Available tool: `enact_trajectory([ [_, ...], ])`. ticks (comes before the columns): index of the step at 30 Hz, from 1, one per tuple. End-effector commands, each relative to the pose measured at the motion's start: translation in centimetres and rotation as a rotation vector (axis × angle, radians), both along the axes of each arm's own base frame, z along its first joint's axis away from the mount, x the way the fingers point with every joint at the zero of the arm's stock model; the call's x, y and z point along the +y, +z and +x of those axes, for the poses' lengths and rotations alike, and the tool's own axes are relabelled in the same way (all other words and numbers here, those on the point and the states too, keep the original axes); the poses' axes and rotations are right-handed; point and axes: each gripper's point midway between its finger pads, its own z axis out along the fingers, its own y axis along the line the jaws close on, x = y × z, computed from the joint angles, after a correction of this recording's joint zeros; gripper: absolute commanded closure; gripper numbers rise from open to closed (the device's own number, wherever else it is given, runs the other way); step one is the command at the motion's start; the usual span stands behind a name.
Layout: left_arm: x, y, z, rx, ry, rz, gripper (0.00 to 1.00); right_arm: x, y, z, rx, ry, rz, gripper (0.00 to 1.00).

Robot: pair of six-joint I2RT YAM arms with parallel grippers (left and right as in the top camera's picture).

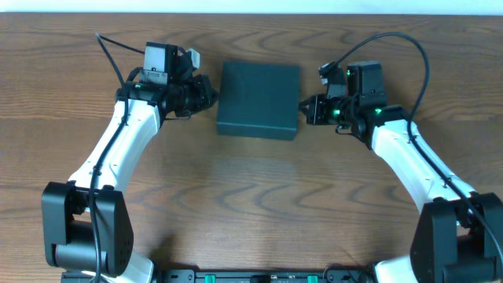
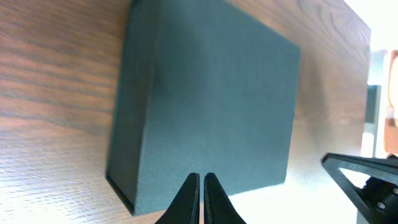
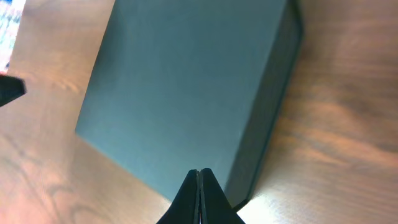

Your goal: Pack container

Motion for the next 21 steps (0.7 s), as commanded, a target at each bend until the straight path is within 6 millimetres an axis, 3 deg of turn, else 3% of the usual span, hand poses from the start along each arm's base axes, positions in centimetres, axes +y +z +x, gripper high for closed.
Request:
enact_trajectory([
  [1, 2.2, 1.1, 2.3, -0.063, 0.095, 0.103, 0.94, -2.2, 1.2, 2.2, -0.034, -0.122, -0.047, 0.99],
  [4, 4.8, -0.2, 2.6, -0.024, 0.229, 0.21, 0.94, -4.6, 0.7, 3.0, -0.018, -0.243, -0.095, 0.99],
  [6, 5.2, -1.1, 2.3, 0.019, 0.261, 0.222, 0.94, -5.3, 0.1, 3.0, 0.005, -0.264, -0.107, 0.98],
  [11, 5.4, -4.4, 0.8, 0.159, 0.275, 0.244, 0.94, -5.4, -3.5, 1.5, 0.138, -0.253, -0.137, 0.99],
  [16, 5.8, -7.3, -1.0, 0.288, 0.273, 0.276, 0.94, -5.3, -4.7, 1.0, 0.18, -0.247, -0.142, 0.98],
  [21, 6.3, -7.0, -1.0, 0.287, 0.281, 0.276, 0.94, -5.3, -4.5, 1.2, 0.164, -0.227, -0.153, 0.97],
])
